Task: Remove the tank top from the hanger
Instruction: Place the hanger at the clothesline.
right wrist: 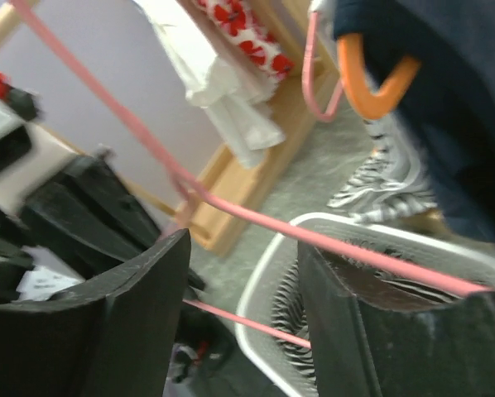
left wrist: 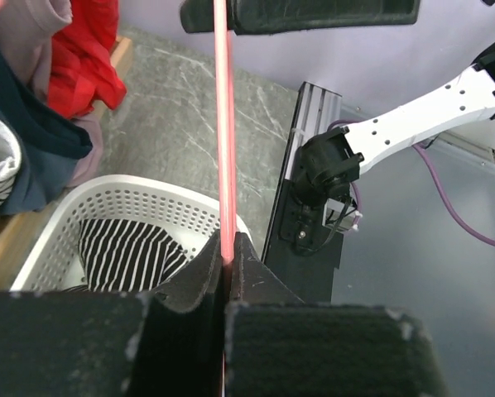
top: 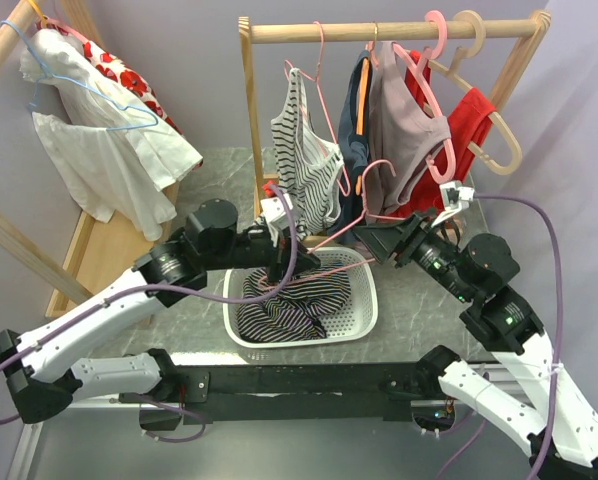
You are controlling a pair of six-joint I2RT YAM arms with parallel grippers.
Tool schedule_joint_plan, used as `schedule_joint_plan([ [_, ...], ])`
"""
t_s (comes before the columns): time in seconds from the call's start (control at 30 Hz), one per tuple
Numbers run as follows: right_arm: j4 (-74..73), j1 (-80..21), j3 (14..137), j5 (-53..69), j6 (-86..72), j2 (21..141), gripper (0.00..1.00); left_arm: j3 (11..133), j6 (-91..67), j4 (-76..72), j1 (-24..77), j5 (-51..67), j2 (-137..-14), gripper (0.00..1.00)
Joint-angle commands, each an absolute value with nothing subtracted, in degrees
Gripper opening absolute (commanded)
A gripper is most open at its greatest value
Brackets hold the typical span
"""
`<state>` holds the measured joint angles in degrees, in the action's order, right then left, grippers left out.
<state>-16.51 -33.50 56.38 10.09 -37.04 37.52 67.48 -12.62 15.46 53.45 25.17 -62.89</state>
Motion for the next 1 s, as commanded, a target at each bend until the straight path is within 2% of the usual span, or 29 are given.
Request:
schedule_joint_plan([
  [0.0, -19.78, -33.22, 58.62, 6.68, -31.47, 35.69, 0.65, 71.89, -9.59, 18.45, 53.53, 23.04, -59.86, 0.01],
  [0.13, -19.95, -33.22, 59.15, 0.99, -28.49, 30.78, 0.66, 74.61, -8.79, 24.86, 53.53, 20.57, -57.75, 0.01],
  [0.3, -21.45, -33.22, 58.10, -18.32, -26.46, 24.71, 0.70, 73.13, -10.63, 23.47, 53.53, 15.39, -49.07, 0.01],
  [0.43, -20.39, -33.22, 57.13, -23.46, -24.88, 21.89, 0.70, 71.46, -12.30, 23.73, 53.53, 3.90, -43.78, 0.01],
  [0.57, -20.04, -33.22, 57.04, -23.03, -25.22, 22.94, 0.70, 68.47, -12.22, 21.62, 53.53, -7.18, -38.59, 0.01],
  [0.7, -18.64, -33.14, 56.43, -21.19, -26.28, 24.43, 0.70, 71.19, -12.30, 29.06, 53.53, -13.08, -41.29, 0.01],
  [0.97, -16.70, -33.22, 56.42, -19.95, -25.05, 26.63, 0.70, 71.72, -19.68, 31.56, 53.53, -26.62, -43.51, 0.01],
])
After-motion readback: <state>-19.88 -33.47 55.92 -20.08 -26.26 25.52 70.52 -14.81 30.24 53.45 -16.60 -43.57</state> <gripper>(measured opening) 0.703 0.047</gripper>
